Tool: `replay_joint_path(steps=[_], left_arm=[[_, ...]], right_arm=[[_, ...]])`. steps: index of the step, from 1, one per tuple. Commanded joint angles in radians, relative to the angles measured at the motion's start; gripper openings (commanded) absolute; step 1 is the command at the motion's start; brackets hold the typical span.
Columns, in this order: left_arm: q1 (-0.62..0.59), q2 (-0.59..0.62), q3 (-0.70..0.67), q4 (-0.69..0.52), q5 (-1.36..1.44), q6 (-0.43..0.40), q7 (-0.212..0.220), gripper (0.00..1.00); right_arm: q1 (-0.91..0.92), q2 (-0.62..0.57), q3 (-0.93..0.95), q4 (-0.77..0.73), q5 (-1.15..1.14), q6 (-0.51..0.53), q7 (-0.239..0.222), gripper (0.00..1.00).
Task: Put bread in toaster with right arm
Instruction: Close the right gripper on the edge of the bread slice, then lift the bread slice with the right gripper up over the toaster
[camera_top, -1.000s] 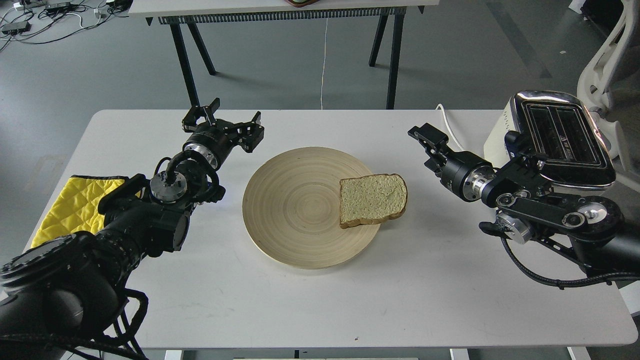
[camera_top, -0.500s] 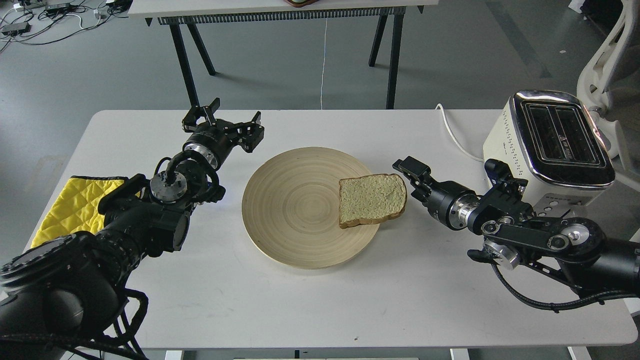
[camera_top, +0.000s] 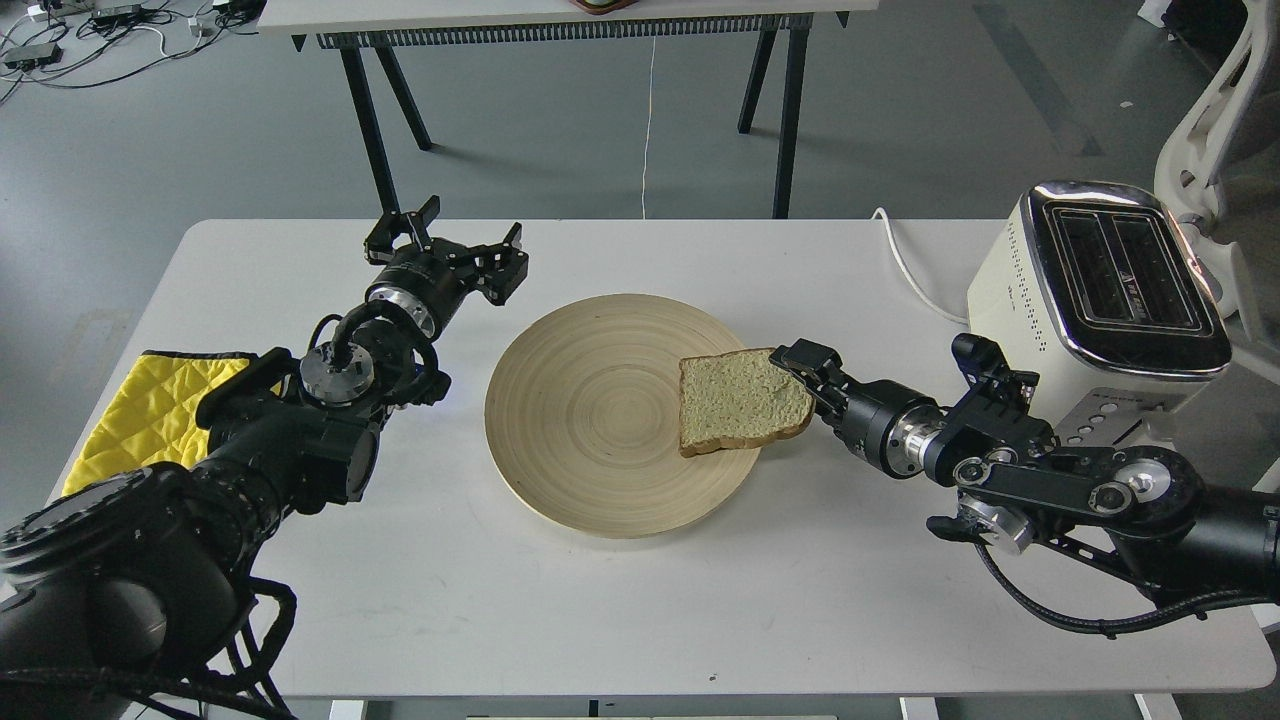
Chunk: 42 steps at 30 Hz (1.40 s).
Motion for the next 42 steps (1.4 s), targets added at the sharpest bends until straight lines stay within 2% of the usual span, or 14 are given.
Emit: replay_joint_path(steps=[1, 16, 25, 35, 42], left_arm=[[0.000, 0.000, 0.000, 0.000, 0.000, 0.000, 0.000, 1.00], [0.000, 0.000, 0.000, 0.000, -0.002, 0.000, 0.000, 1.00], [0.000, 0.000, 0.000, 0.000, 0.000, 0.000, 0.000, 1.00], [0.000, 0.000, 0.000, 0.000, 0.000, 0.000, 0.000, 1.00], [0.000, 0.000, 0.000, 0.000, -0.002, 0.000, 0.000, 1.00]], right_arm=[[0.000, 0.000, -0.001, 0.000, 0.000, 0.000, 0.000, 0.63], [0.000, 0.000, 0.000, 0.000, 0.000, 0.000, 0.001, 0.37], [0.000, -0.011, 0.002, 0.009, 0.000, 0.000, 0.000, 0.12], [0.014, -0.023, 0.052, 0.022, 0.000, 0.008, -0.002, 0.05], [0.026, -0.015, 0.216, 0.022, -0.001, 0.008, -0.002, 0.01]])
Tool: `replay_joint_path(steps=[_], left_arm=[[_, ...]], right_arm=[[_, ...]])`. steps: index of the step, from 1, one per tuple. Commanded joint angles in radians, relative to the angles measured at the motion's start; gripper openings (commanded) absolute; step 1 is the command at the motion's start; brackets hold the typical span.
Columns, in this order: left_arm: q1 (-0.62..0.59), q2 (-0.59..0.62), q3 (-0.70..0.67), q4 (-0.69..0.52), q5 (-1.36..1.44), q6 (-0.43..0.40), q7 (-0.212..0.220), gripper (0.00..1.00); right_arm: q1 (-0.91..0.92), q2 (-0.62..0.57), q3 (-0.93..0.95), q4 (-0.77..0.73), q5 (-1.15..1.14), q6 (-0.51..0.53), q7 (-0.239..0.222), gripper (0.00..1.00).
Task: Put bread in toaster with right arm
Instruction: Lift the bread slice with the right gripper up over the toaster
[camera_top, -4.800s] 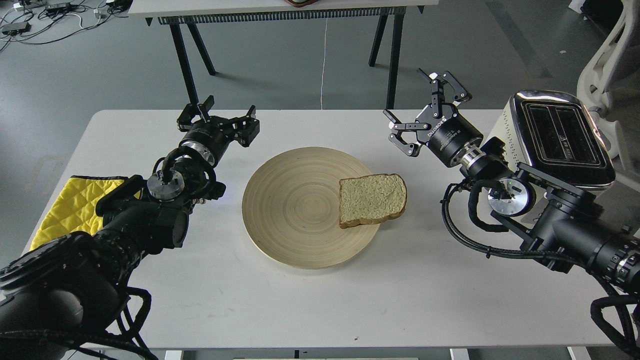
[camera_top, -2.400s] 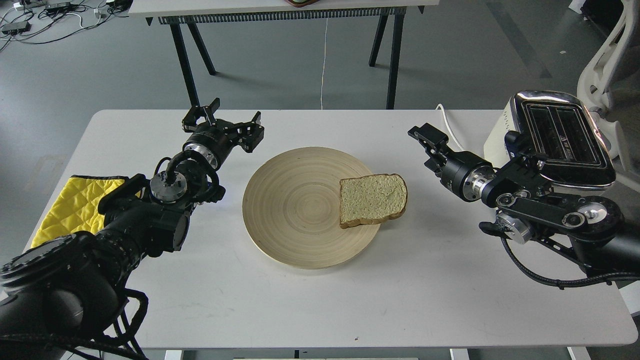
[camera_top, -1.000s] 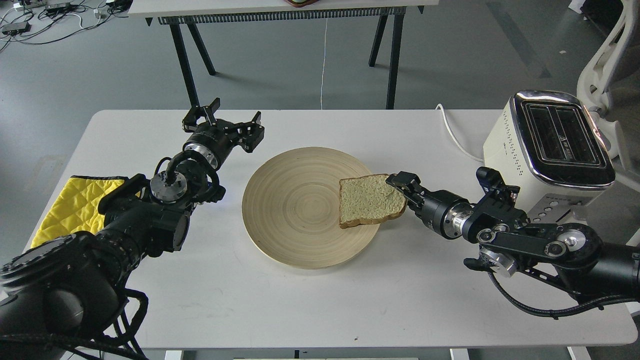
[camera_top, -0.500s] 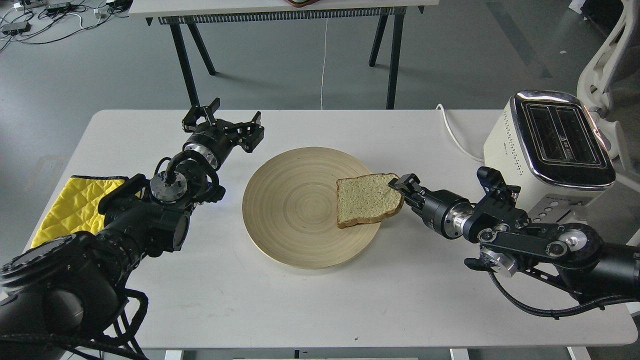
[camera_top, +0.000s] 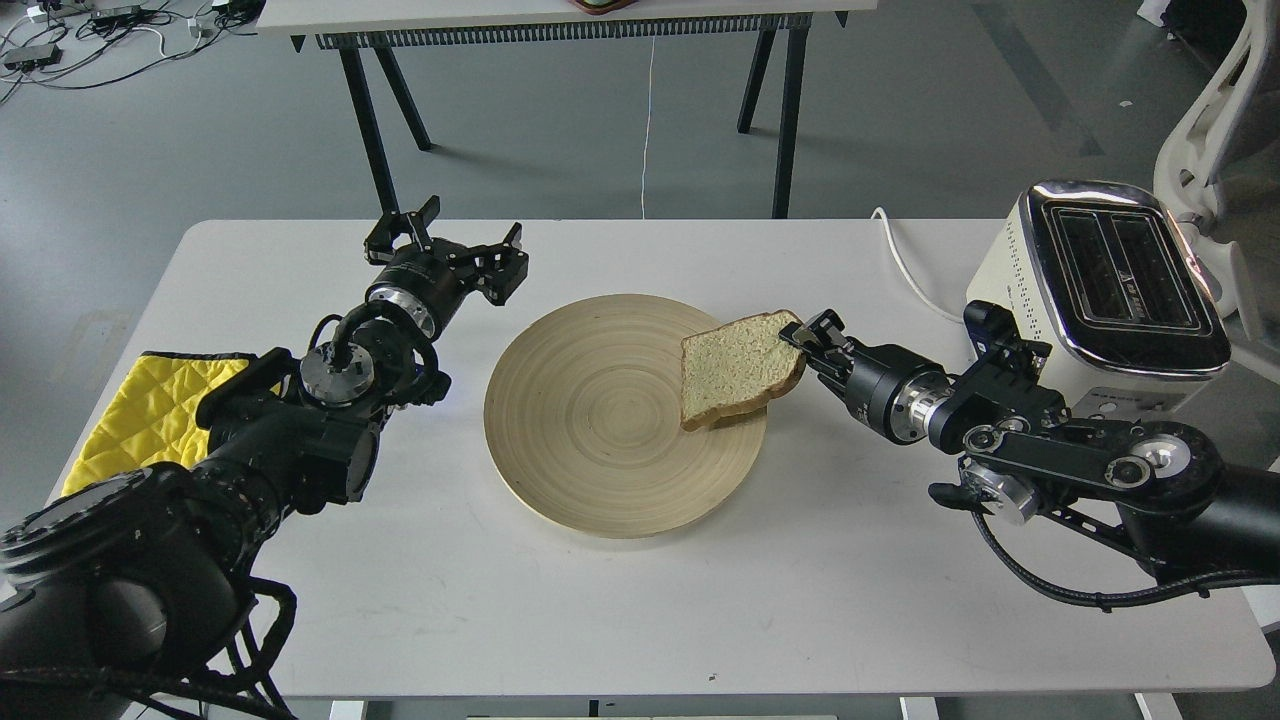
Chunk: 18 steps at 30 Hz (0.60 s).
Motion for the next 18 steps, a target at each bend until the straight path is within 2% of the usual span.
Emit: replay_joint_path(steps=[1, 6, 13, 18], left_arm=[[0.000, 0.000, 0.000, 0.000, 0.000, 0.000, 0.000, 1.00], [0.000, 0.000, 0.000, 0.000, 0.000, 0.000, 0.000, 1.00], [0.000, 0.000, 0.000, 0.000, -0.001, 0.000, 0.000, 1.00], [0.000, 0.000, 0.000, 0.000, 0.000, 0.000, 0.000, 1.00]], right_arm=[[0.005, 0.003, 0.108, 0.001, -0.003, 0.001, 0.000, 0.01], [0.082, -0.024, 0.166, 0.003, -0.001, 0.002, -0.015, 0.01], [0.197, -0.199, 0.162, 0.009, 0.000, 0.005, -0.018, 0.01], [0.269, -0.358, 0.154, 0.015, -0.008, 0.031, -0.038, 0.01]])
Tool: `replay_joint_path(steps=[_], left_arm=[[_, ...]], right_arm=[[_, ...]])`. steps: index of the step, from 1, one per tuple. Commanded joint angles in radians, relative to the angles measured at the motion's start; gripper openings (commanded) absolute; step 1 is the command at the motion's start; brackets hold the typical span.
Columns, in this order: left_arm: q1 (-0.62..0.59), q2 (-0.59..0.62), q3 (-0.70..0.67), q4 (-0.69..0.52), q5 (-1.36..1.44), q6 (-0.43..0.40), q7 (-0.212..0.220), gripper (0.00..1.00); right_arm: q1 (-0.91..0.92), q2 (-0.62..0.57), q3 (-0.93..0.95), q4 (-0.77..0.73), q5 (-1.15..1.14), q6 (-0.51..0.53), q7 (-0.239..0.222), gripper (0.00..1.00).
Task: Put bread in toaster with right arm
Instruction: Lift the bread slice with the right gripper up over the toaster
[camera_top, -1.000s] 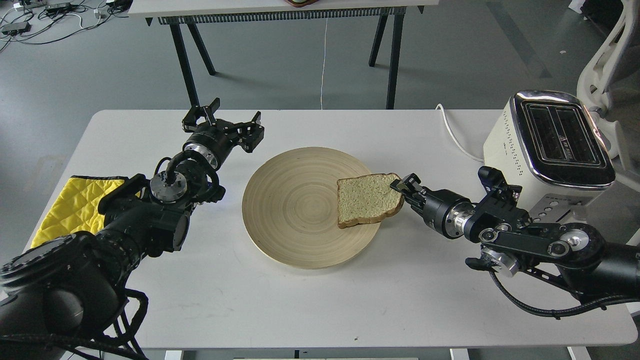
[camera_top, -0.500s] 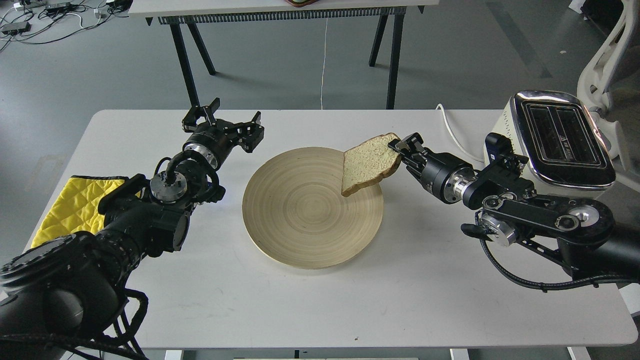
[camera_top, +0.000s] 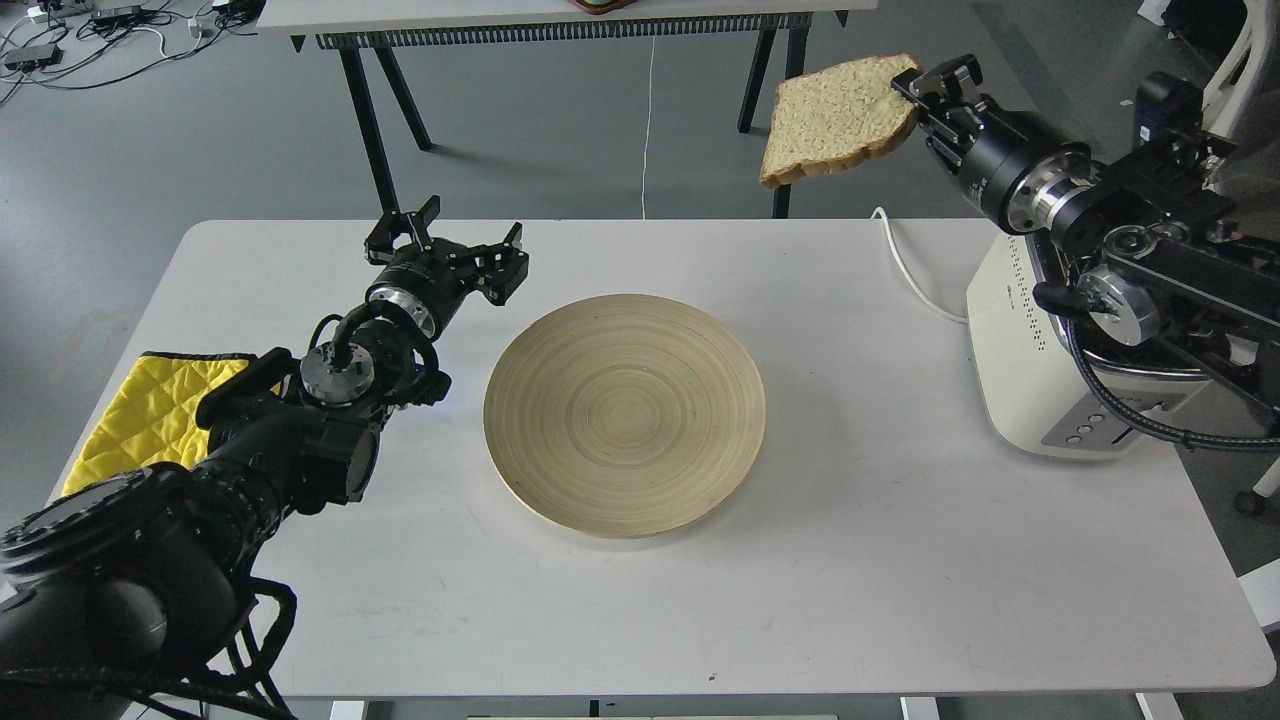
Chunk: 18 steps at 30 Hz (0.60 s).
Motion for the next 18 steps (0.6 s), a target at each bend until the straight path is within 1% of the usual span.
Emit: replay_joint_path(steps=[1, 3, 8, 14, 18], left_arm=[[0.000, 0.000, 0.000, 0.000, 0.001, 0.000, 0.000, 1.00], [0.000, 0.000, 0.000, -0.001, -0.001, 0.000, 0.000, 1.00], [0.000, 0.000, 0.000, 0.000, 0.001, 0.000, 0.000, 1.00], [0.000, 0.000, 0.000, 0.000, 0.001, 0.000, 0.000, 1.00], [0.000, 0.000, 0.000, 0.000, 0.001, 0.000, 0.000, 1.00]], right_arm=[[0.047, -0.110, -0.005, 0.007, -0.005, 0.033, -0.014, 0.01], [0.070, -0.169, -0.021, 0.008, -0.019, 0.052, -0.018, 0.01], [0.093, -0.292, -0.064, 0.021, -0.097, 0.075, -0.047, 0.01], [0.088, -0.432, -0.124, 0.076, -0.120, 0.110, -0.047, 0.01], [0.084, -0.481, -0.179, 0.108, -0.121, 0.113, -0.047, 0.01]])
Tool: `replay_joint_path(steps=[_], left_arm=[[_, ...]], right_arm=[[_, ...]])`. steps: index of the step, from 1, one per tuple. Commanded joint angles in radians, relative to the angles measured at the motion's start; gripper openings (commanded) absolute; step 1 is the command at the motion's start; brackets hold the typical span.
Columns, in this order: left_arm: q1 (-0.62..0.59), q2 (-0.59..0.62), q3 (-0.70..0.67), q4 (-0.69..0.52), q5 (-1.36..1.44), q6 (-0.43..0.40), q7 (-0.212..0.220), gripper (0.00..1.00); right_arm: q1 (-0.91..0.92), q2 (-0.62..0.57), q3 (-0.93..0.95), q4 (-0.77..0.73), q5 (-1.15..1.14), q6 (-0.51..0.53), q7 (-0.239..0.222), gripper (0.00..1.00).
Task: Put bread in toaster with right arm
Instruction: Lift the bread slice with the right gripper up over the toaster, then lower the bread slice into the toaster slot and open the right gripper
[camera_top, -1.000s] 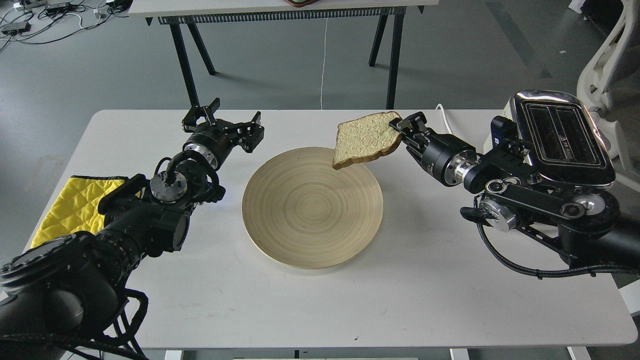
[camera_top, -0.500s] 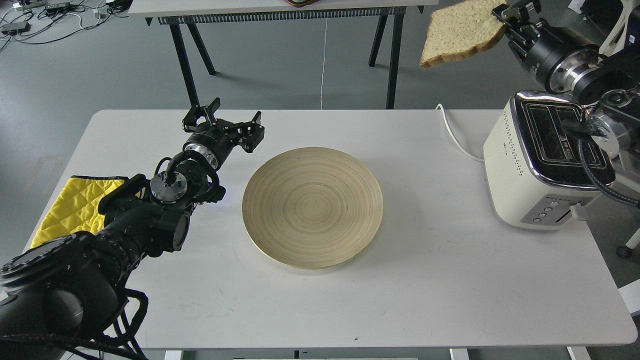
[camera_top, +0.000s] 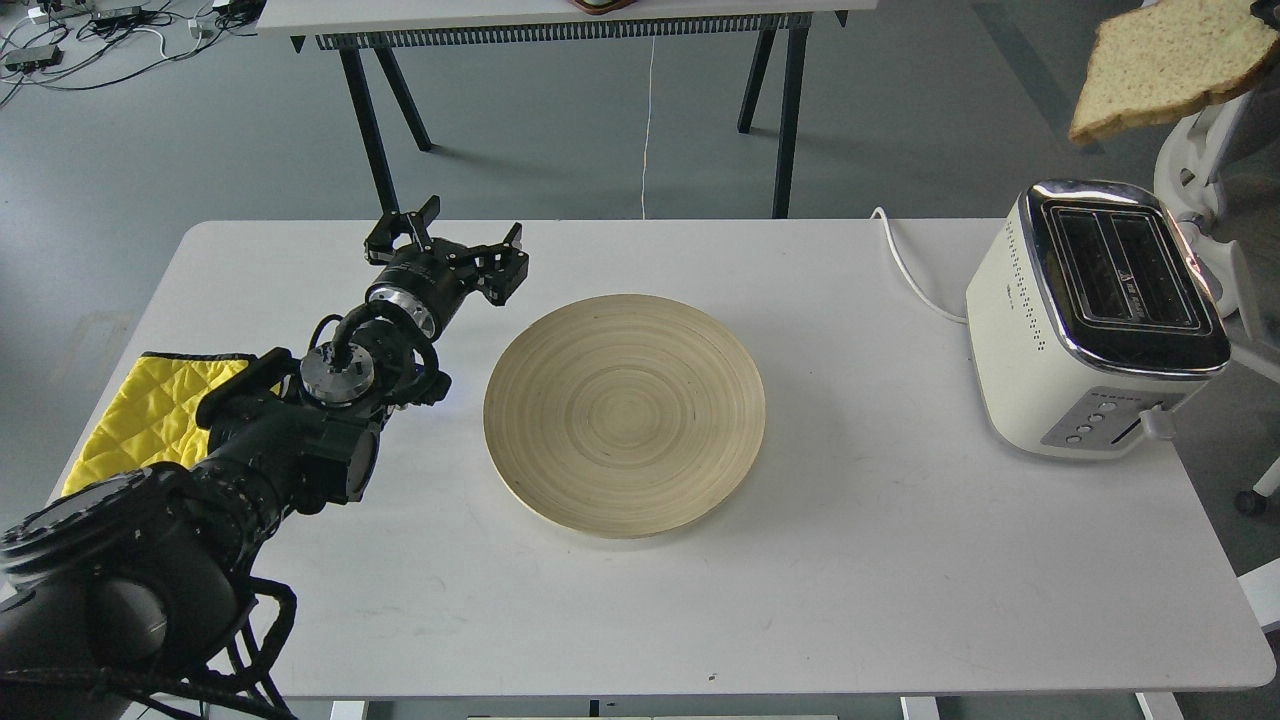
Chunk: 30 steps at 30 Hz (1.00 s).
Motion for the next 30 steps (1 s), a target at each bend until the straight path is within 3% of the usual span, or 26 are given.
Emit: replay_joint_path(steps=[1, 30], left_arm=[[0.000, 0.000, 0.000, 0.000, 0.000, 0.000, 0.000, 1.00], [0.000, 0.000, 0.000, 0.000, 0.000, 0.000, 0.000, 1.00]], right_arm=[[-0.003, -0.040, -0.052, 0.031, -0.002, 0.002, 0.000, 0.01], [-0.011, -0.081, -0.136, 0.056, -0.095, 0.068, -0.003, 0.01]])
